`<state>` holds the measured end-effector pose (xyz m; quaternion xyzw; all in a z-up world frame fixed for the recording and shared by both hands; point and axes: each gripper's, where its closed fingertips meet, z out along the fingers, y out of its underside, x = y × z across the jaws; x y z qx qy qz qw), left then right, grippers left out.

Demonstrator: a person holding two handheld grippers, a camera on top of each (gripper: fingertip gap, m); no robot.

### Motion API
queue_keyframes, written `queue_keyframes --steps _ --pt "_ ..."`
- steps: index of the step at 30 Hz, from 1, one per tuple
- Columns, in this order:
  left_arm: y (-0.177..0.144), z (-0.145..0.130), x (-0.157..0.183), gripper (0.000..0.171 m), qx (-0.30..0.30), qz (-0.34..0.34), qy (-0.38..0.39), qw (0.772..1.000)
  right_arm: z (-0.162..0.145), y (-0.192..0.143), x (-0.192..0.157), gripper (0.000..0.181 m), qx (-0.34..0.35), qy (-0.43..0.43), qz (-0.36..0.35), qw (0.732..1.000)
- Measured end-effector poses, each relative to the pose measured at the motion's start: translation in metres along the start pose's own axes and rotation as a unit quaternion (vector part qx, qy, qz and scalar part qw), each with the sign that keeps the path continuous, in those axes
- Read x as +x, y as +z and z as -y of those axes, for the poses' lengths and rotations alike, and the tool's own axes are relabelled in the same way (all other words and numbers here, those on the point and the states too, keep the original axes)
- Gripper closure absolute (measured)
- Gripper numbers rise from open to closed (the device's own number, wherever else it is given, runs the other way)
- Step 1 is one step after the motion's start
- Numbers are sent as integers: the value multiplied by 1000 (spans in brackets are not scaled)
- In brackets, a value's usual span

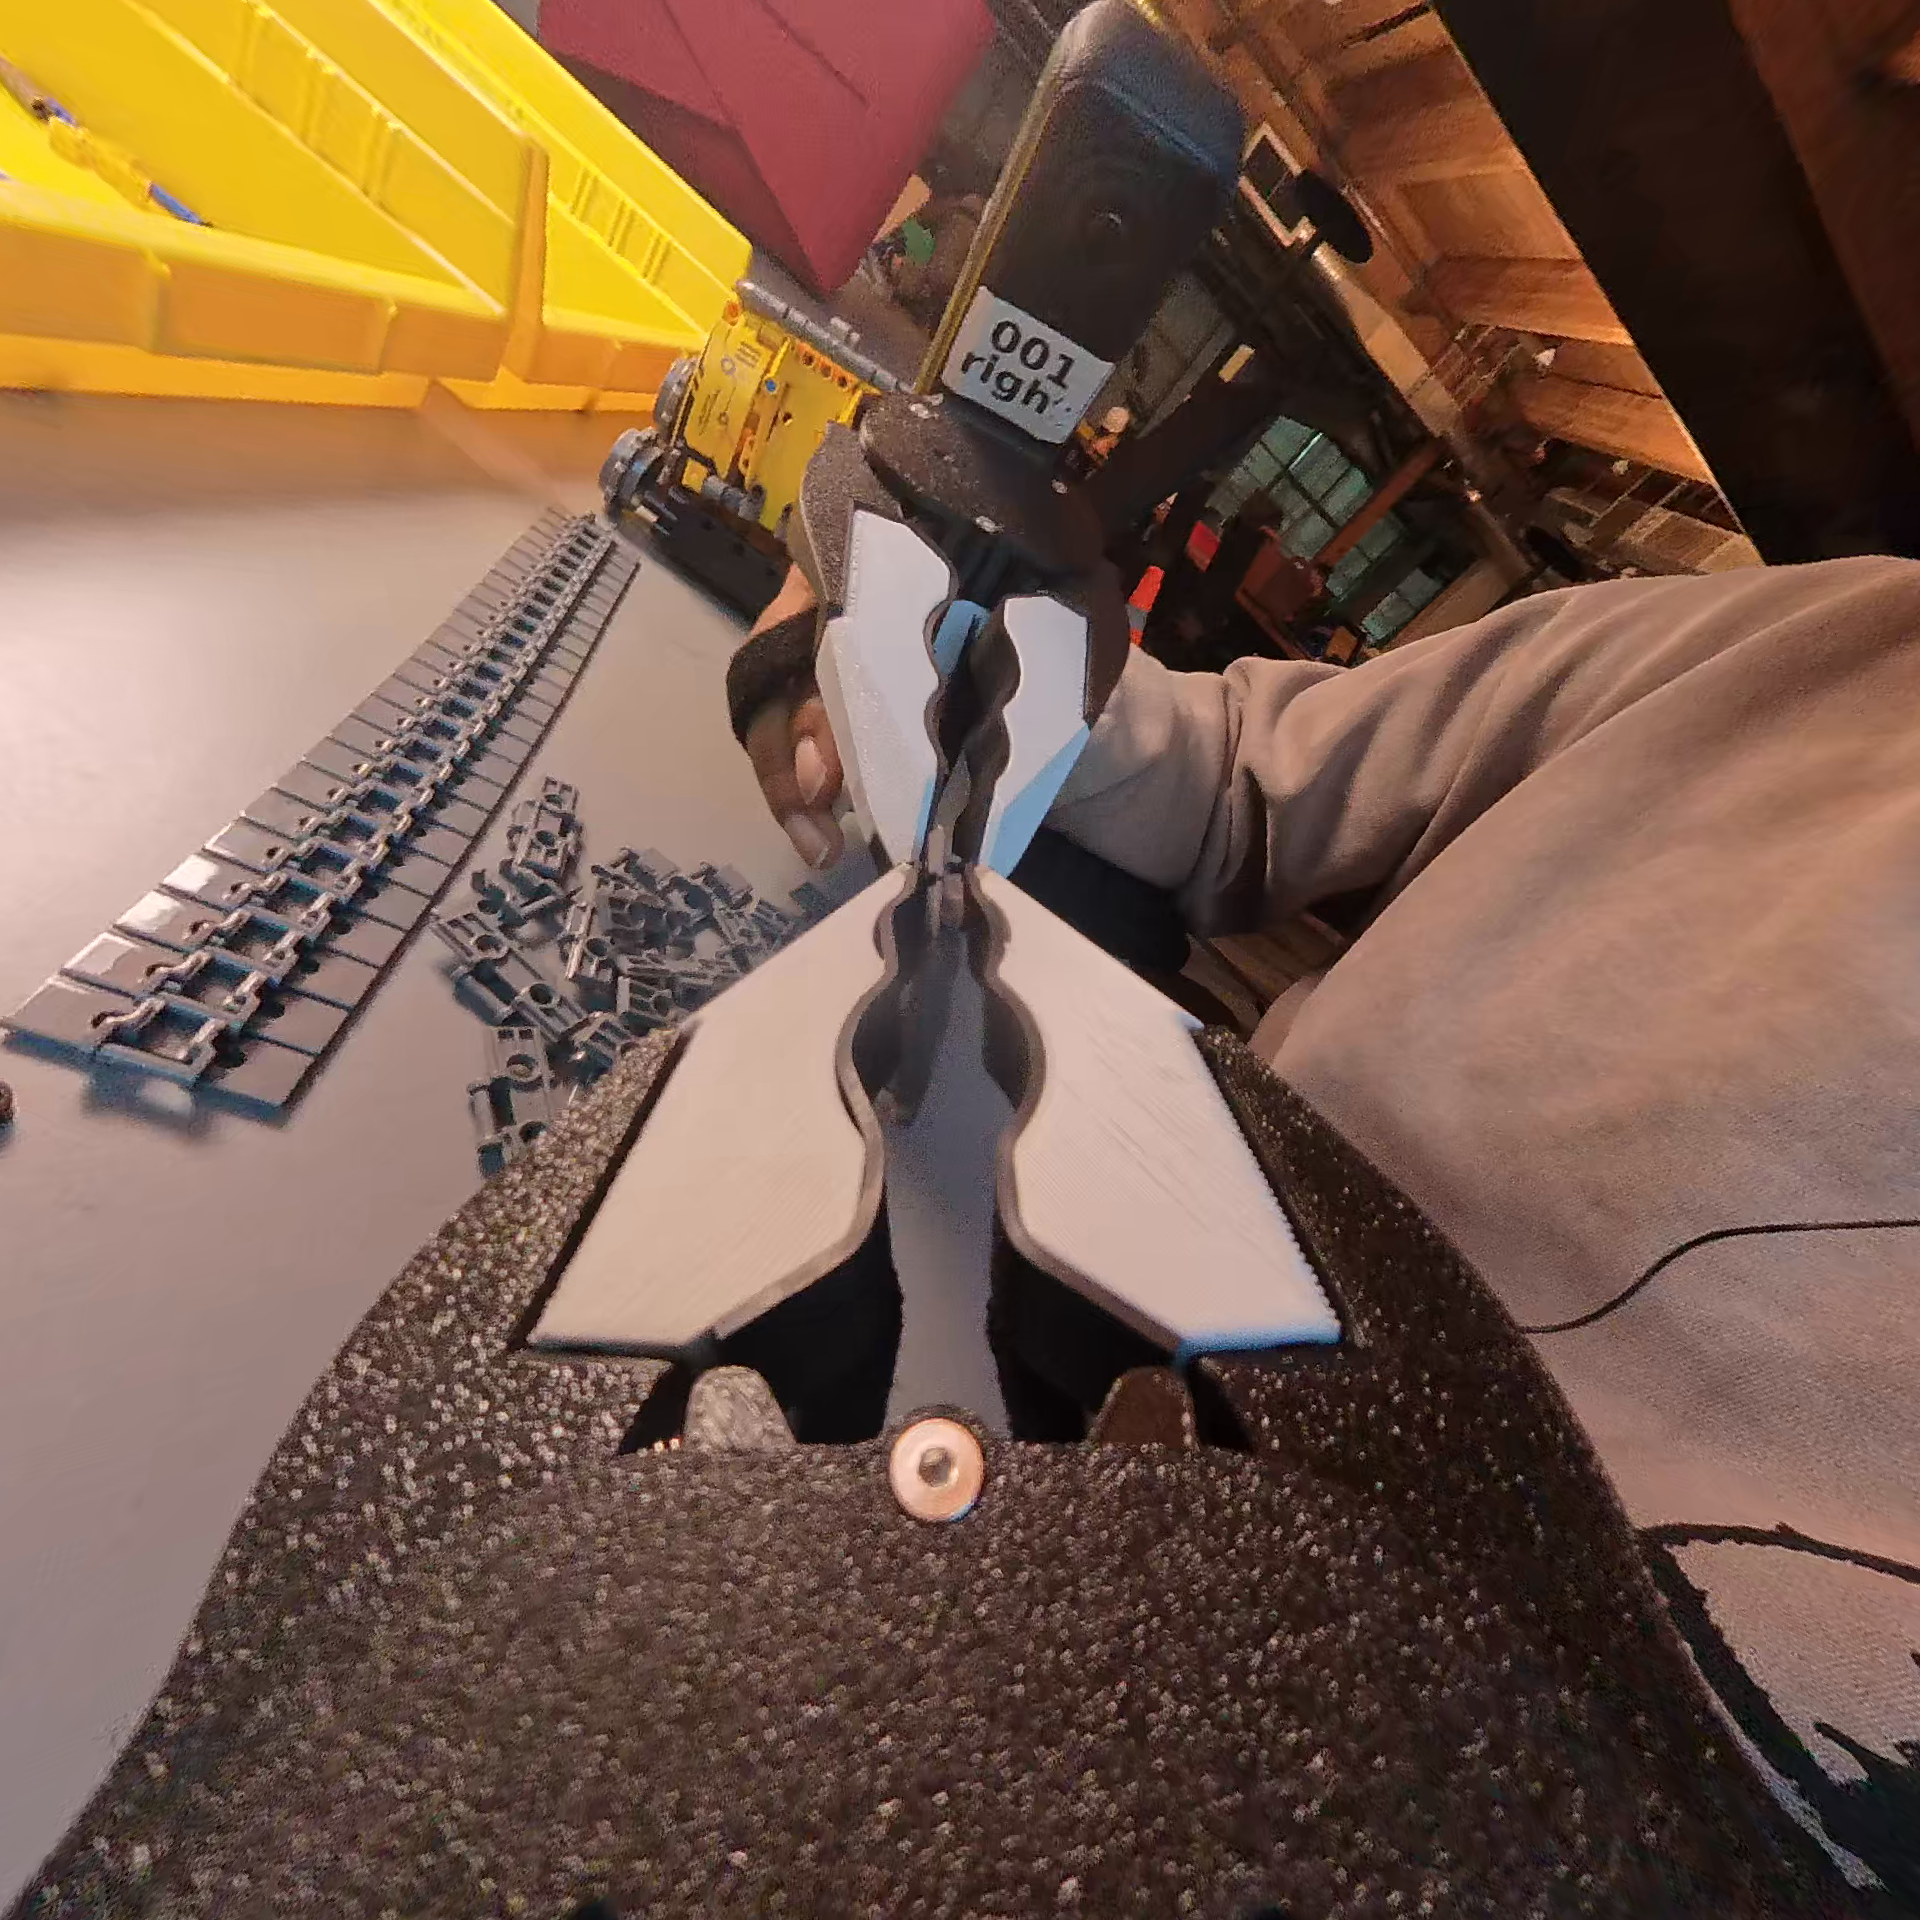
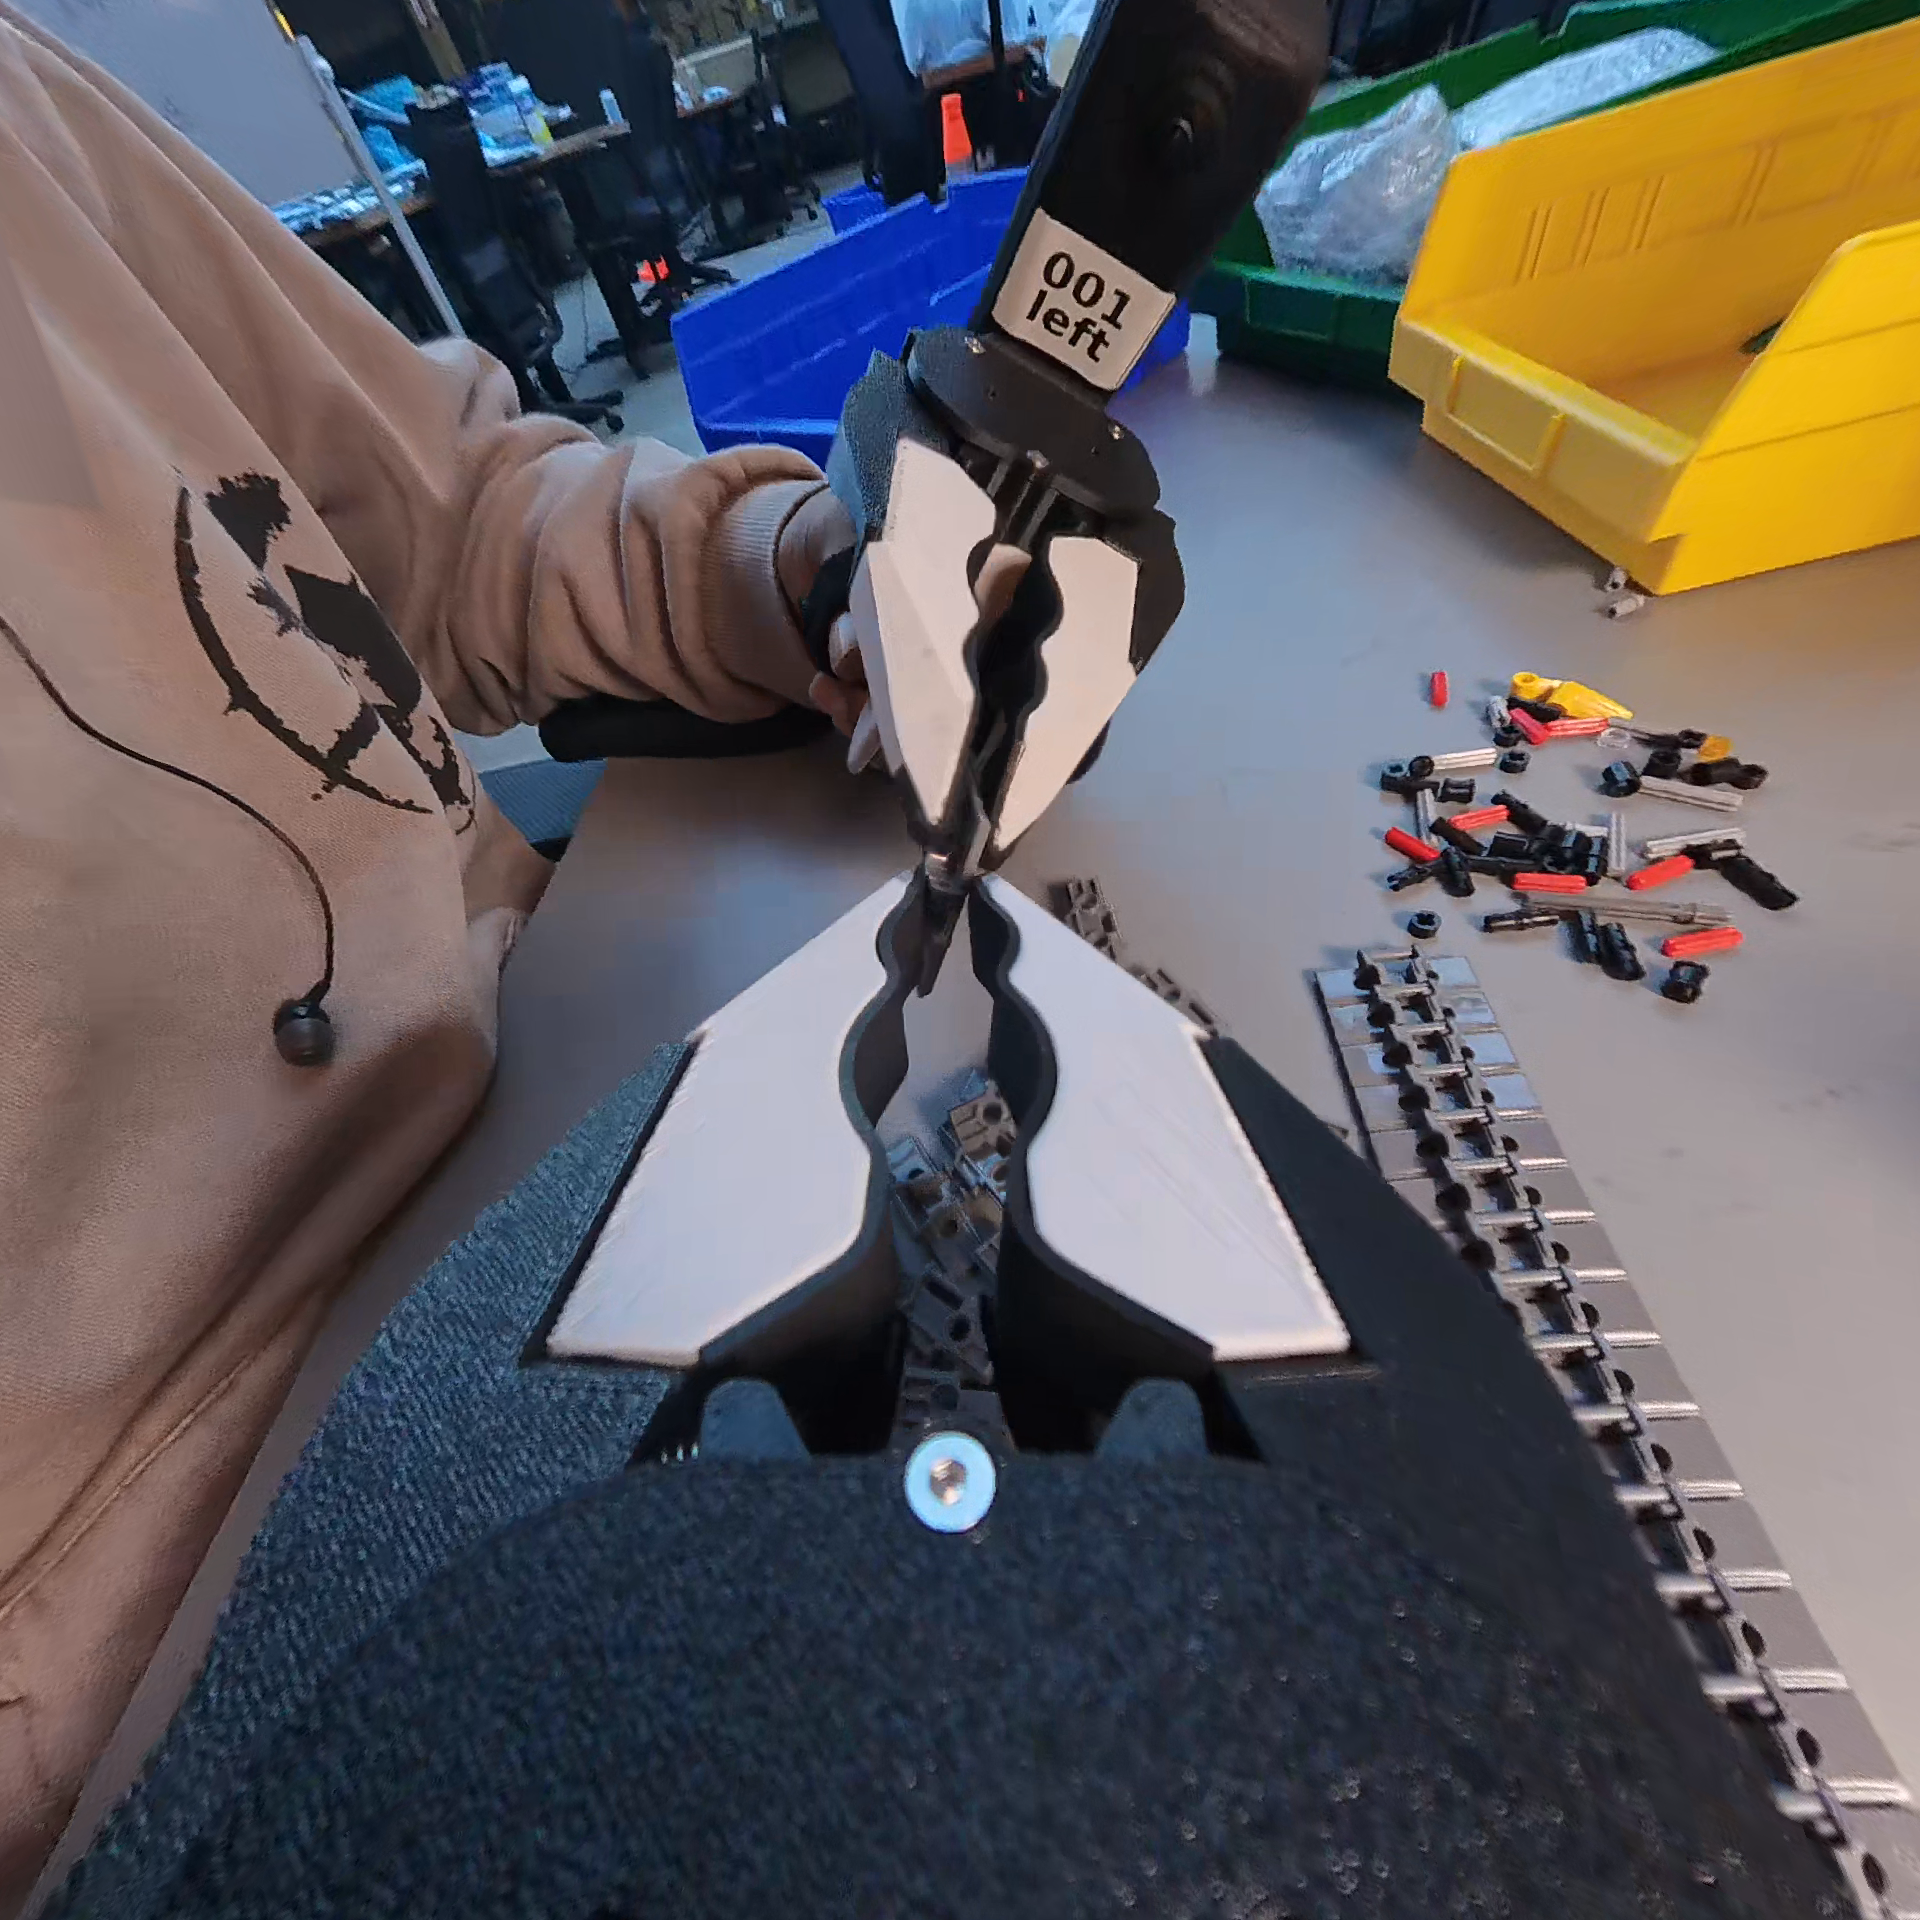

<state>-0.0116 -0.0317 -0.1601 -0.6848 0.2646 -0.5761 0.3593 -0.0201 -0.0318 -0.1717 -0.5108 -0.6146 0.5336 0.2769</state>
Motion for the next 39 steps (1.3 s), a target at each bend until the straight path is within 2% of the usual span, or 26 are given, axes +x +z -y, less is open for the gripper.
queue_keyframes --steps 2,4,12,20,23,39 --pt "-2 4 6 158 10 -14 11 1000 10 -6 0 175 29 12 6 999" --pt "-2 6 7 161 15 -10 23 1000 14 -11 1 176 47 25 13 998" --pt "-6 13 4 166 37 -5 13 999 14 -10 1 176 49 25 12 998" --pt "-6 9 -1 169 24 14 16 999 12 -8 3 175 46 33 11 998" --pt "-7 8 -4 169 18 26 21 999 15 -9 3 169 58 55 21 997" --pt "-5 3 -7 169 1 41 34 999 14 -5 9 179 74 103 23 992"
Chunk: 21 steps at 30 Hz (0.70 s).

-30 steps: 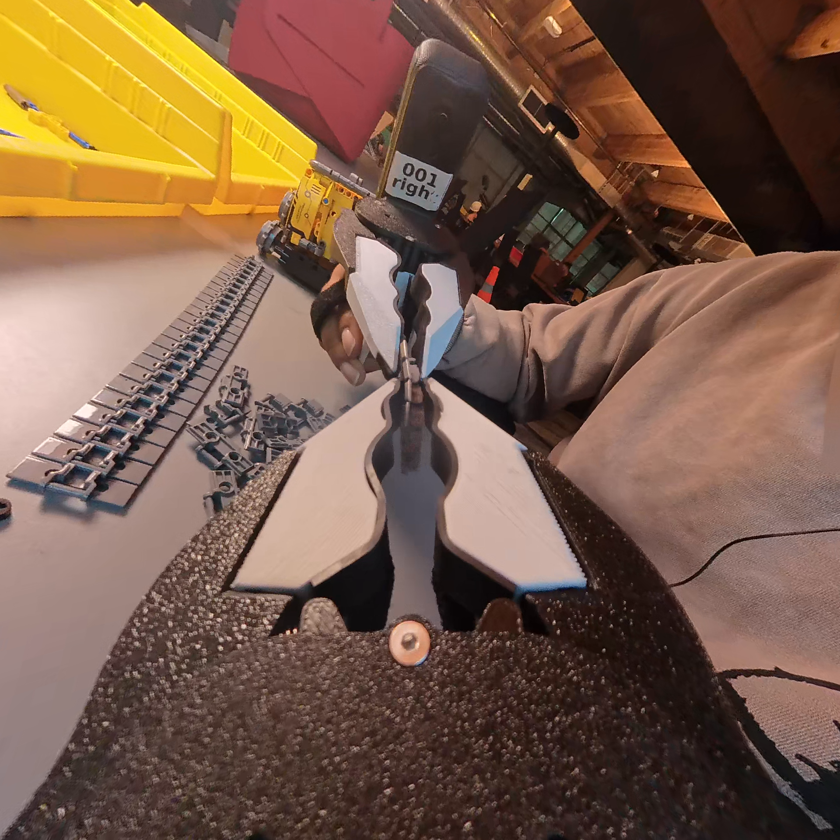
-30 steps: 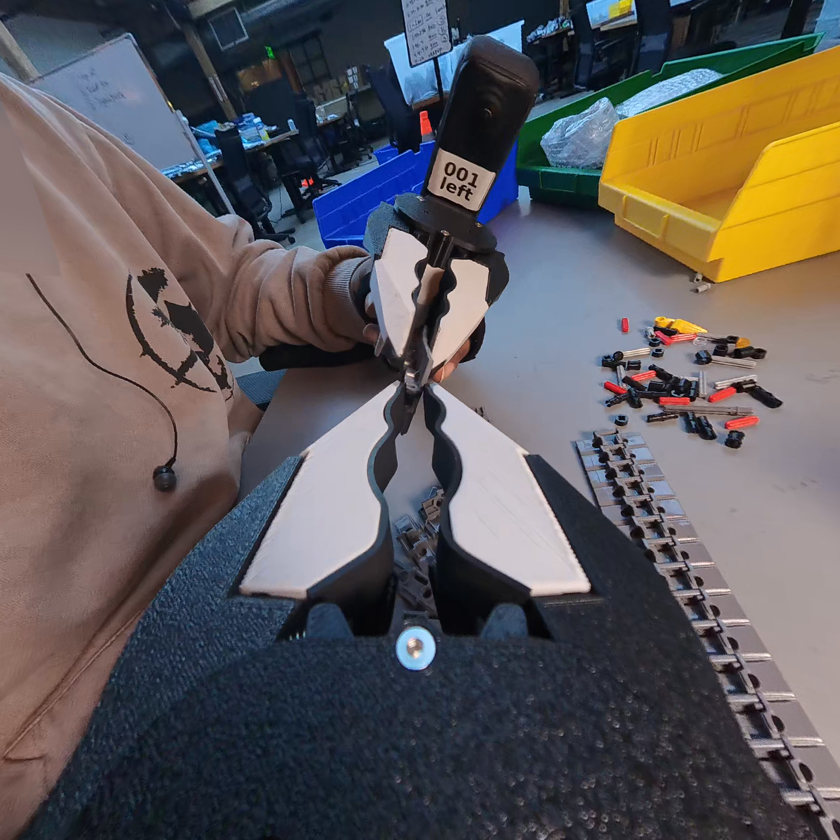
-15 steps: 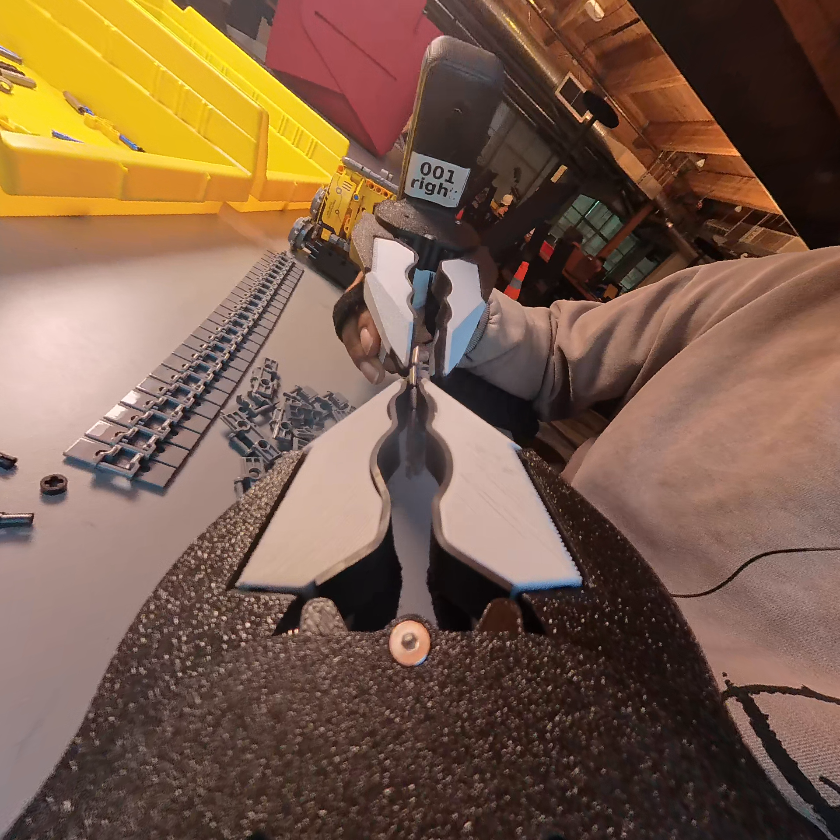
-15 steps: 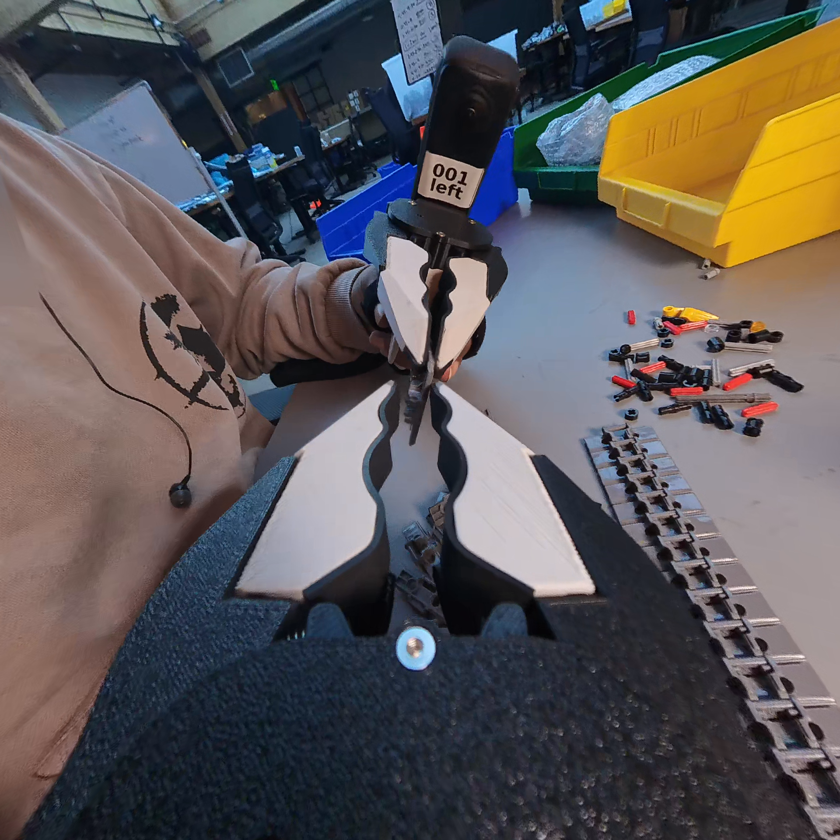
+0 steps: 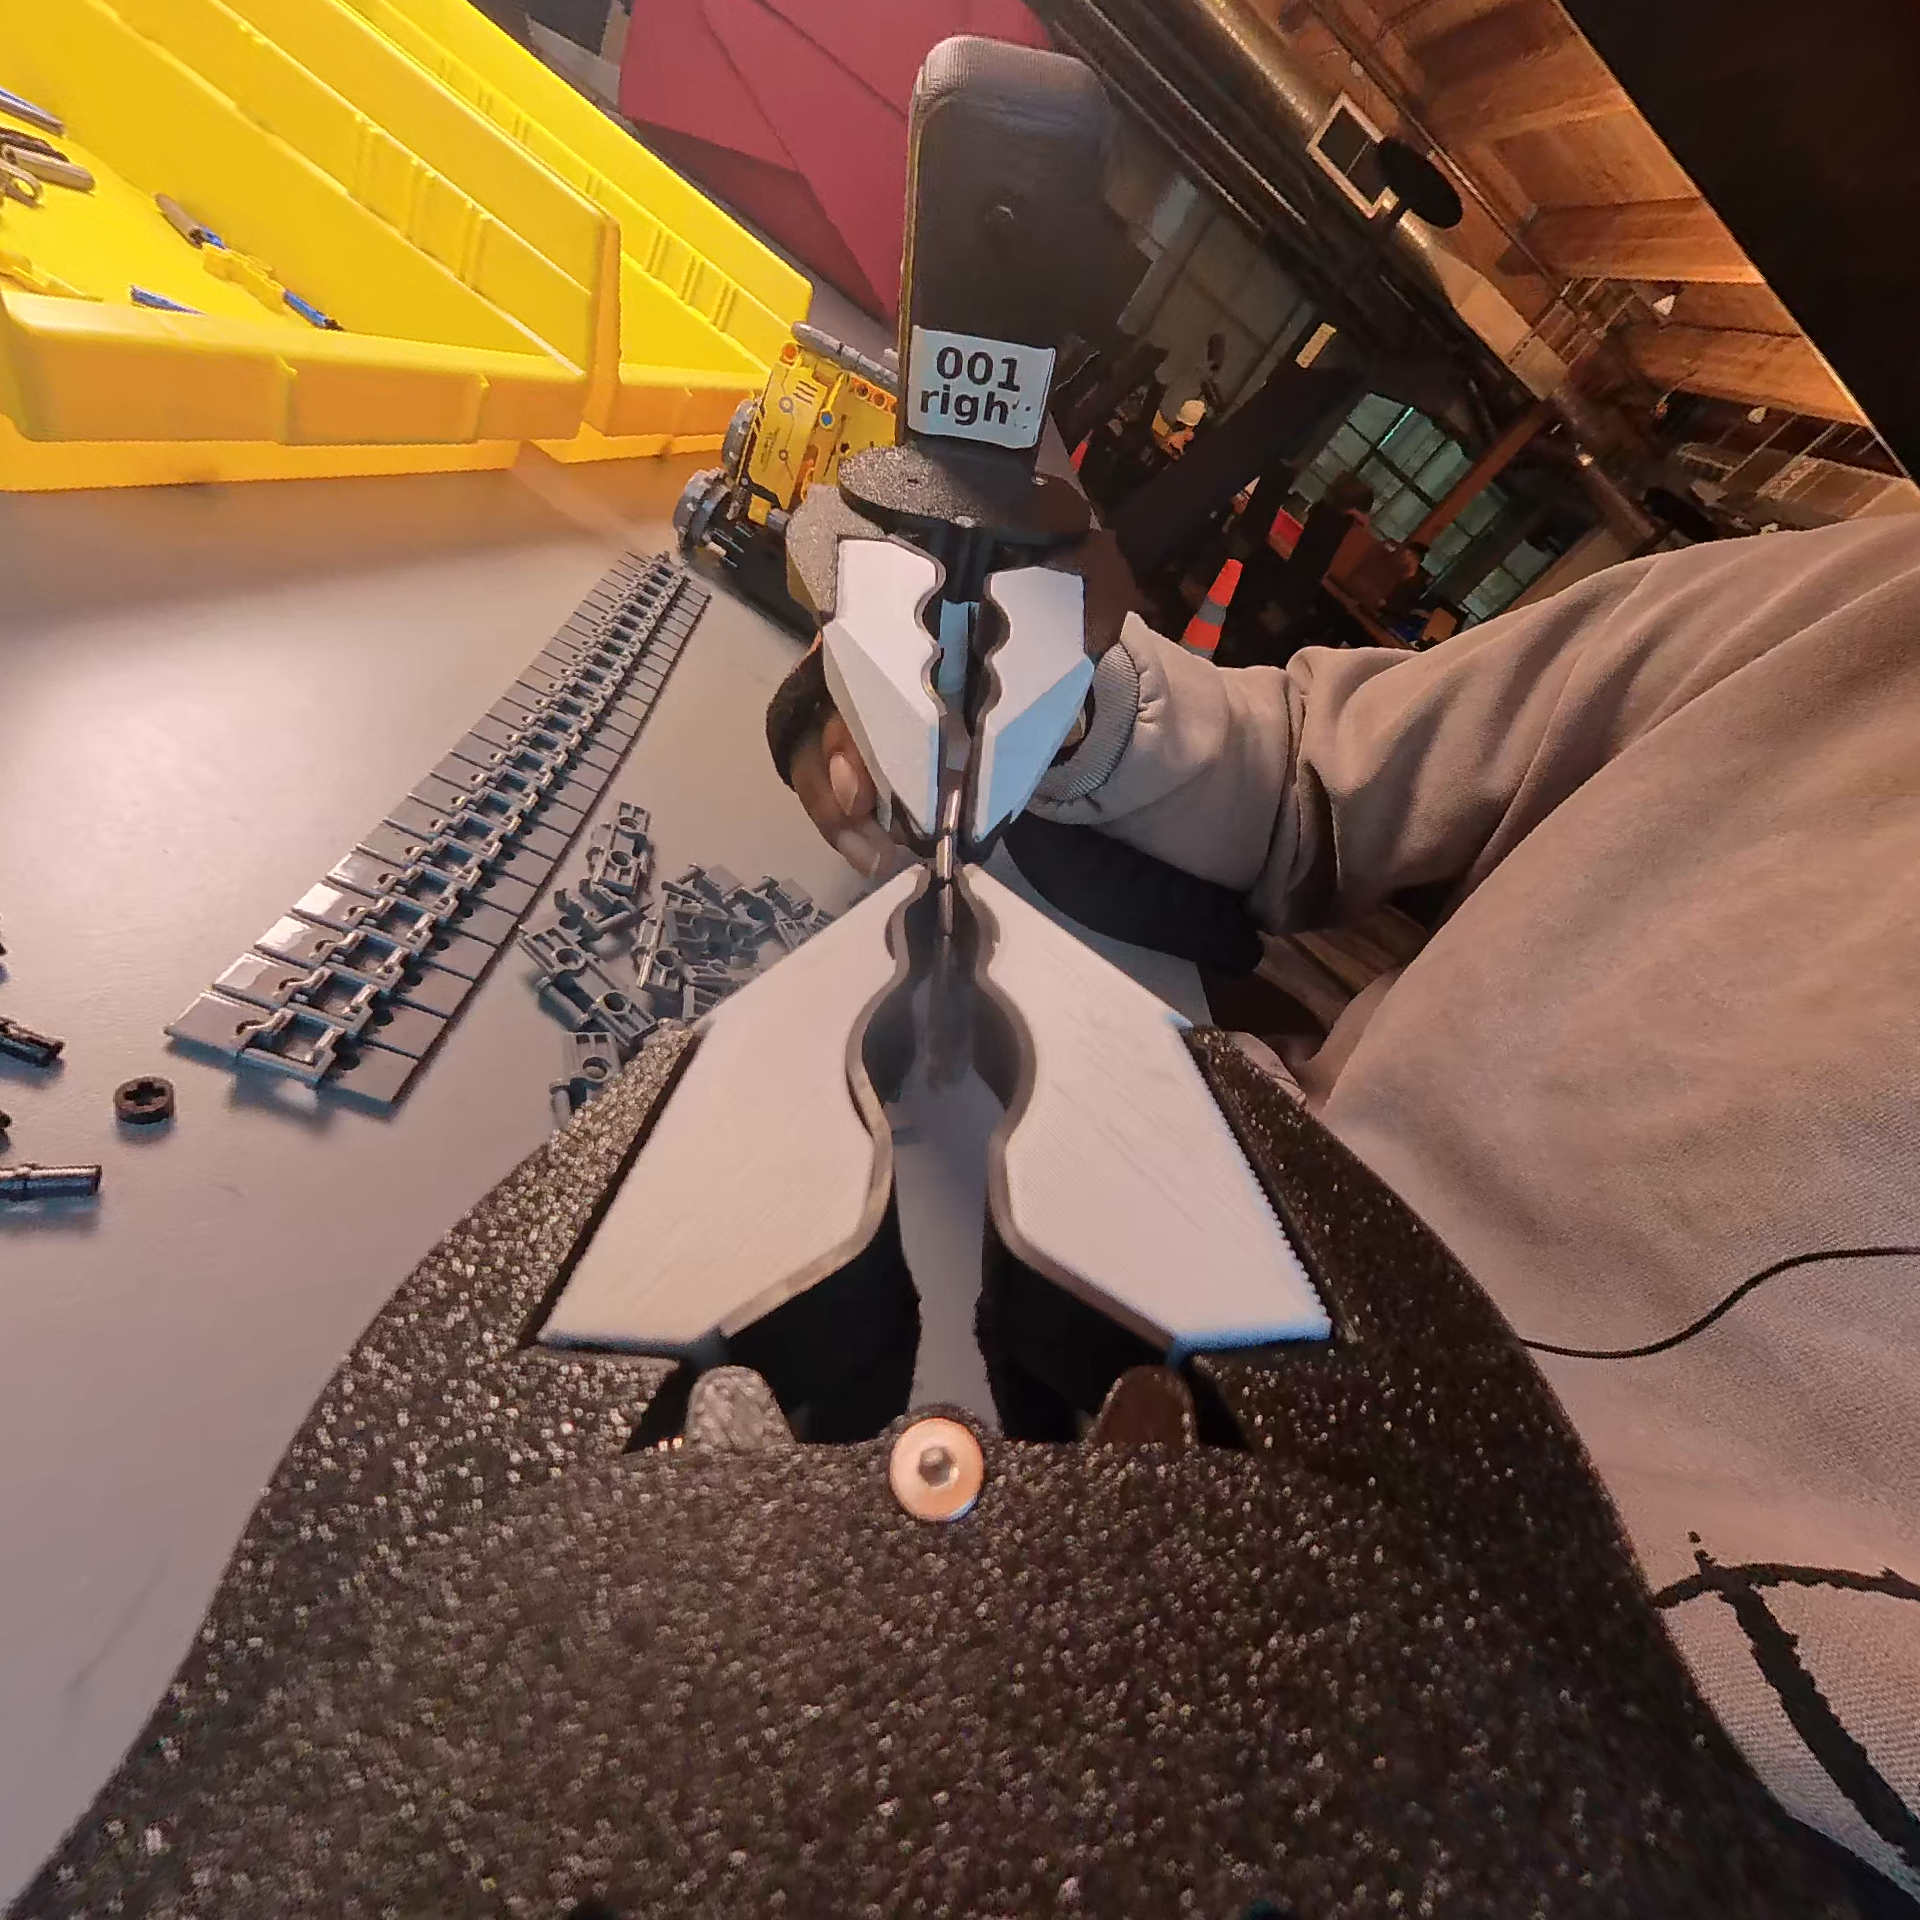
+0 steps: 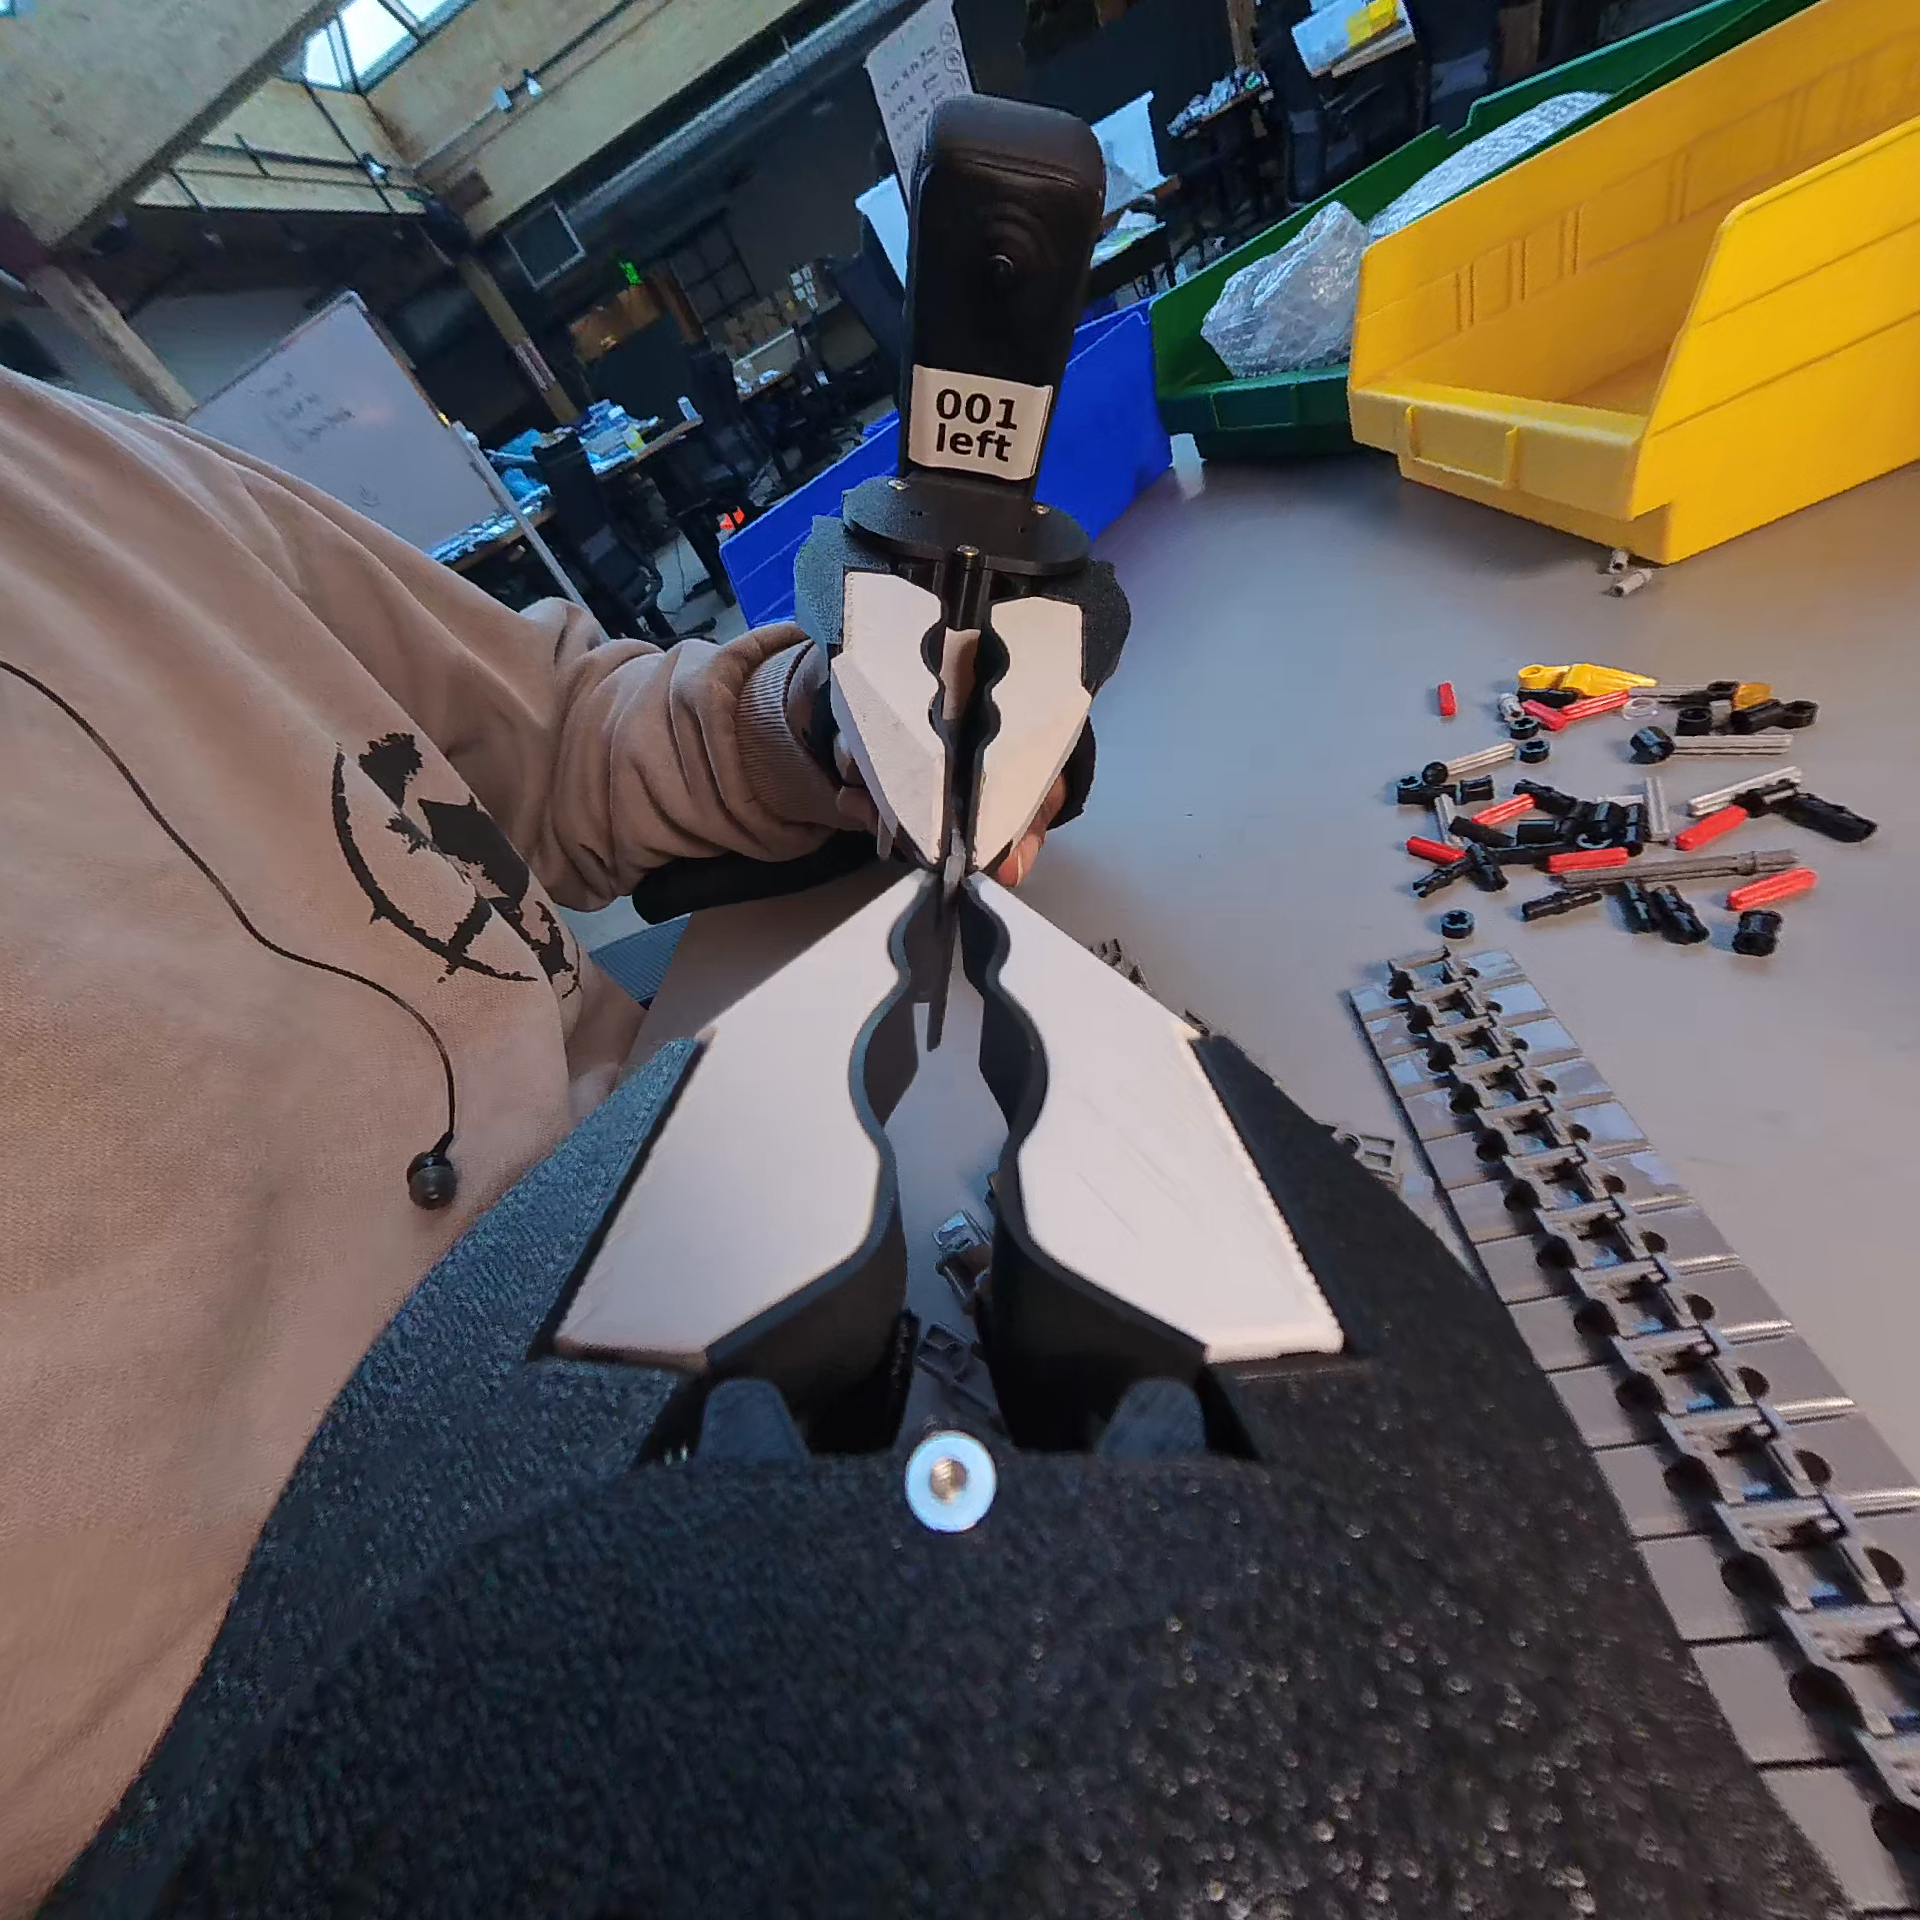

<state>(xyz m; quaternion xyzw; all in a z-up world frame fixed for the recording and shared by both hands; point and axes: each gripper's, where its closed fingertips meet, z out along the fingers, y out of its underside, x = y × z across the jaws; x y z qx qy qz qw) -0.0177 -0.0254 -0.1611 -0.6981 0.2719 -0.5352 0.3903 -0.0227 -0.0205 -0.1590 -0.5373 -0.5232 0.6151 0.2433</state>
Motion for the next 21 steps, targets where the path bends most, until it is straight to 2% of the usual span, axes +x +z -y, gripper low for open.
queue_keyframes --steps 7,10,13,21 --pt "-1 1 -4 169 1 18 4 1000 0 0 2 181 -6 -25 -19 999" --pt "-2 0 -10 170 5 25 -20 999 -2 3 6 181 -20 -73 -56 996" --pt "-3 -5 -14 169 -6 30 -33 999 -7 6 6 181 -62 -170 -107 978" --pt "0 -12 -16 168 -23 43 -26 998 -12 7 4 181 -78 -209 -114 968"
